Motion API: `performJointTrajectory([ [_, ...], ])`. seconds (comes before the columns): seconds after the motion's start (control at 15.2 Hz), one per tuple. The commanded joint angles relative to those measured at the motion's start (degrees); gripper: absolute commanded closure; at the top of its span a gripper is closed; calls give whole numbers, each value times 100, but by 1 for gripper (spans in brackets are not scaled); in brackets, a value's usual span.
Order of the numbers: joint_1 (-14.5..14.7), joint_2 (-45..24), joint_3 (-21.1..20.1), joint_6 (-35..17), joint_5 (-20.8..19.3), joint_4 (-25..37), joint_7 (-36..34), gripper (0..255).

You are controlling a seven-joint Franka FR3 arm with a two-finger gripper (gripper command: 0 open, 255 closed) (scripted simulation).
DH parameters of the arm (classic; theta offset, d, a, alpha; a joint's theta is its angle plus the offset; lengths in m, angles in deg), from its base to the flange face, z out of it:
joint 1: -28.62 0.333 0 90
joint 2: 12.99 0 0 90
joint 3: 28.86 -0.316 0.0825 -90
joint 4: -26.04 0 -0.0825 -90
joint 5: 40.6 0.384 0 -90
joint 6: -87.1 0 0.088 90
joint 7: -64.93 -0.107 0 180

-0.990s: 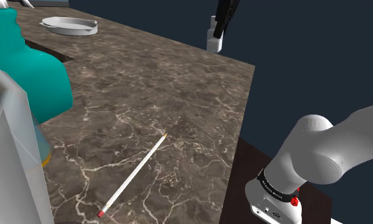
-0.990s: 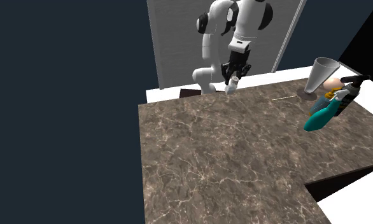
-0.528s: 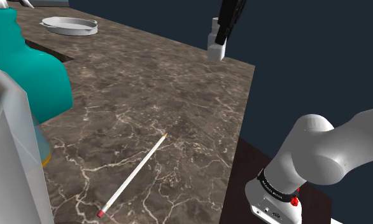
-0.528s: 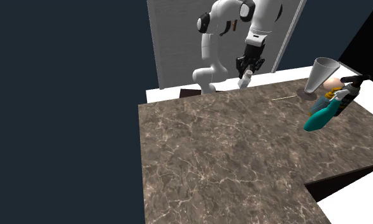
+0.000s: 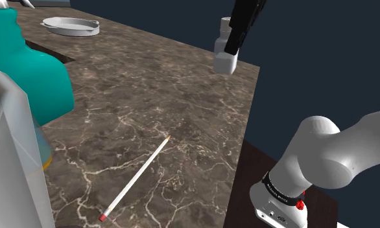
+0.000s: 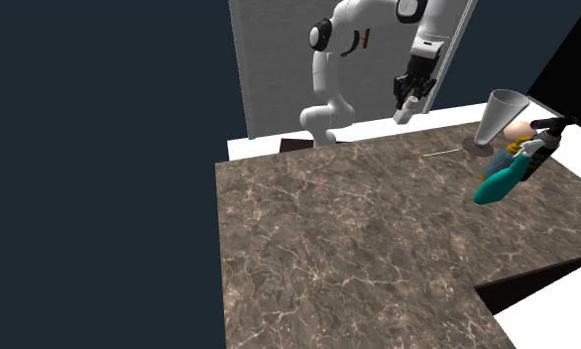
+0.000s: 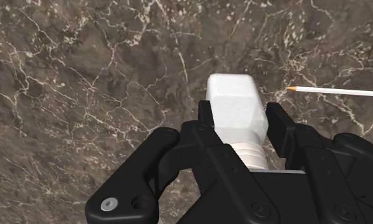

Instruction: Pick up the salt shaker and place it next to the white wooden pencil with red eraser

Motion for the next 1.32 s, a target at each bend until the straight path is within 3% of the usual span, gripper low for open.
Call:
performJointTrajectory([
  [0.0,28,-59,-262,96,122,171,-310,255],
  [0.59,-2,-589,-1534,487,511,1231,-1713,255],
  [0.99,-273,-1348,-2800,728,481,2311,-2866,255],
  [1.25,-159,-1085,-2652,411,612,1770,-2760,255],
])
